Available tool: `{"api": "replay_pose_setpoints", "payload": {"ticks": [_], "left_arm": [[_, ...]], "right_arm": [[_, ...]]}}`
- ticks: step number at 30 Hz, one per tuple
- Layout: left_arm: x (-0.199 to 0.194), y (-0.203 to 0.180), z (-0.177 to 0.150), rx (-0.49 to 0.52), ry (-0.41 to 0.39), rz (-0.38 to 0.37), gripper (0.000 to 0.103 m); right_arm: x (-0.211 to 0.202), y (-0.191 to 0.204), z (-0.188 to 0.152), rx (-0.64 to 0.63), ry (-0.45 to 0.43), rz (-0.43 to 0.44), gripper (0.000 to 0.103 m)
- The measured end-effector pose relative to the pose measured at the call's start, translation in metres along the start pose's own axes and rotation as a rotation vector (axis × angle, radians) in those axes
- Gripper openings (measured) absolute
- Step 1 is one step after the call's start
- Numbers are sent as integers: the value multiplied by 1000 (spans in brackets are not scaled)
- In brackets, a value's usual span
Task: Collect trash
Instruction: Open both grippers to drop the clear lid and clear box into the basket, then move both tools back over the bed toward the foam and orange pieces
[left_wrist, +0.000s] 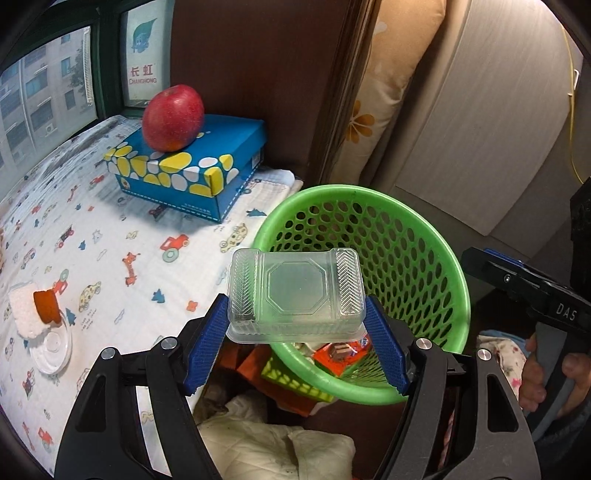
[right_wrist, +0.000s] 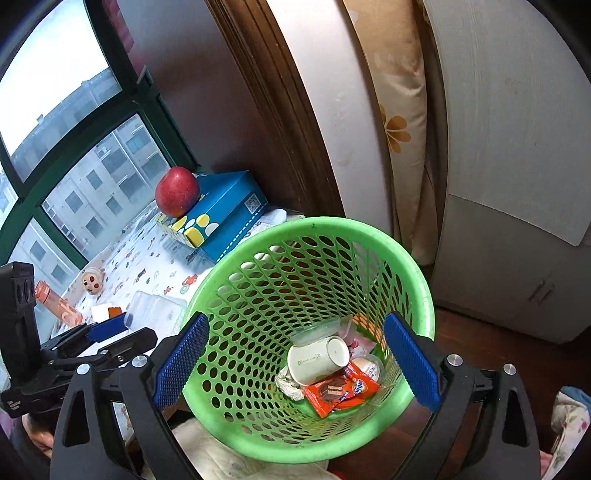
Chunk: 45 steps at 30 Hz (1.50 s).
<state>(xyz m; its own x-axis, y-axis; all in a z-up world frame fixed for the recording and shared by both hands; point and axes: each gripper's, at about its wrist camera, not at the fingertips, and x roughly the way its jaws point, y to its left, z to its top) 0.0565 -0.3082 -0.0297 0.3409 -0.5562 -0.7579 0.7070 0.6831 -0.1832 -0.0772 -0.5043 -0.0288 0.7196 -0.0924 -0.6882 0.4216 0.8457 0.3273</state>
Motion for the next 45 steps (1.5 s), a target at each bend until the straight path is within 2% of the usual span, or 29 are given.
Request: {"api": "replay_pose_setpoints", "payload": {"ticks": [17,20,23,28,34,45], "left_arm": [[32,-28,1,30,75,-74,74],[31,-30,1,29,74,-89,80],[29,-29,0,28,68,-81,81],[18,-15,0,4,51,-47,81],[0,12,-7,-27,23,28,81],[-32,94,-30,-176,-14,160,81]], "right_arm": [[-8,-17,-4,38,-3,-1,92],[-8,-16,-4,37,-6,0,92],[-8,-14,-3,35,-6,3,92],[-6,-7,-4,22,-5,14,92],[1,11,-6,-11,9,44,92],[25,69,-10,-95,53,120,92]]}}
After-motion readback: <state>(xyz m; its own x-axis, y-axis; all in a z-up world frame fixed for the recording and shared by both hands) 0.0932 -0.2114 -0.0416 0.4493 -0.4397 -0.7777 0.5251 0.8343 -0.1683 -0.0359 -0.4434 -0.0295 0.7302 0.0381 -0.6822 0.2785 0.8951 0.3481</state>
